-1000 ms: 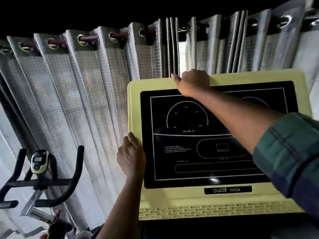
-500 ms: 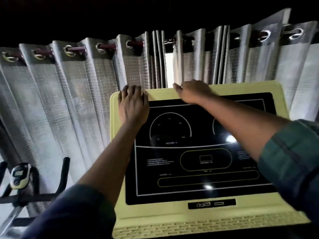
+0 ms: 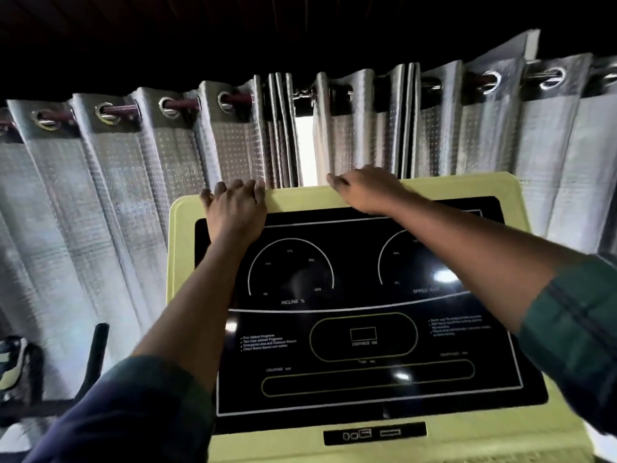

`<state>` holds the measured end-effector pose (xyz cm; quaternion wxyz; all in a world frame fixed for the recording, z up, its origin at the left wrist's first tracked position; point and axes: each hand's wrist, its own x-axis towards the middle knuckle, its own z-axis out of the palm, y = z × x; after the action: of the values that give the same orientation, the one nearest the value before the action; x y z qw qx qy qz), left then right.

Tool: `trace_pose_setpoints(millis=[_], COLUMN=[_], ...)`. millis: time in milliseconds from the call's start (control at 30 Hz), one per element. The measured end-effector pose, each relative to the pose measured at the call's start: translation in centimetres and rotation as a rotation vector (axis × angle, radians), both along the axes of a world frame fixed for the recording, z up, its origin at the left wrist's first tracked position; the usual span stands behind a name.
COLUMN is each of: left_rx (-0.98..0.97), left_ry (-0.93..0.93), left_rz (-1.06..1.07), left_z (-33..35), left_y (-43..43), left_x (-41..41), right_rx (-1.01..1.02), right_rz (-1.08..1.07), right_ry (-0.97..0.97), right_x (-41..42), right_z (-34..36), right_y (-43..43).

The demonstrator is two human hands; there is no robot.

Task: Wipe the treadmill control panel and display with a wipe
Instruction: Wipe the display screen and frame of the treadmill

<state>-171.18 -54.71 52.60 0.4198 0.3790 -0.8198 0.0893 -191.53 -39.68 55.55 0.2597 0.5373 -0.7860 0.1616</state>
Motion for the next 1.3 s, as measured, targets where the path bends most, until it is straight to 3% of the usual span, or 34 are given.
trace_pose_setpoints(millis=[100, 167, 267, 333, 400, 533, 600, 667, 800, 900, 1000, 1300], left_rx=[0.060, 0.135, 0.217, 0.244, 0.182, 0.036, 0.018, 0.033, 0.096, 0.188, 0.254, 0.180], left_ry=[0.008, 0.013, -0.124, -0.212, -0.258, -0.147, -0.124, -0.115, -0.111, -0.143, -0.204, -0.254], left_rz=[0.054, 0.067, -0.098, -0.214, -0.178, -0.132, -0.133, -0.115, -0.067, -0.033, -0.041, -0.186], left_z=[0.4, 1.1, 2.5, 3.0, 2.8, 1.3, 1.2, 1.5, 1.8, 2.5, 3.1, 2.8], left_y=[0.6, 1.5, 3.8, 5.7, 6.7, 6.7, 6.8, 7.2, 7.9, 8.4, 10.2, 15.2], left_x=[-0.5, -1.3, -4.6, -7.1, -8.8, -8.9, -8.9, -9.2, -9.6, -10.0, -11.8, -17.9], right_rx=[-0.048, -0.045, -0.015, -0.013, -0.027, 0.035, 0.036, 0.018, 0.032, 0.013, 0.040, -0.083], right_rz=[-0.159, -0.102, 0.071, 0.032, -0.034, 0.024, -0.082, -0.182, -0.063, -0.194, -0.121, -0.354], right_ry=[0.056, 0.066, 0.073, 0.057, 0.074, -0.012, -0.038, -0.013, -0.004, 0.034, 0.013, -0.050], right_x=[-0.7, -0.5, -2.3, -3.4, -3.6, -4.4, -5.6, -6.4, -8.4, -10.5, -12.2, -14.9], right_z=[-0.1, -0.2, 0.0, 0.2, 0.1, 0.2, 0.6, 0.5, 0.3, 0.3, 0.3, 0.1], right_y=[-0.1, -0.5, 1.4, 2.4, 2.6, 3.7, 4.9, 5.4, 7.4, 9.1, 10.2, 12.6])
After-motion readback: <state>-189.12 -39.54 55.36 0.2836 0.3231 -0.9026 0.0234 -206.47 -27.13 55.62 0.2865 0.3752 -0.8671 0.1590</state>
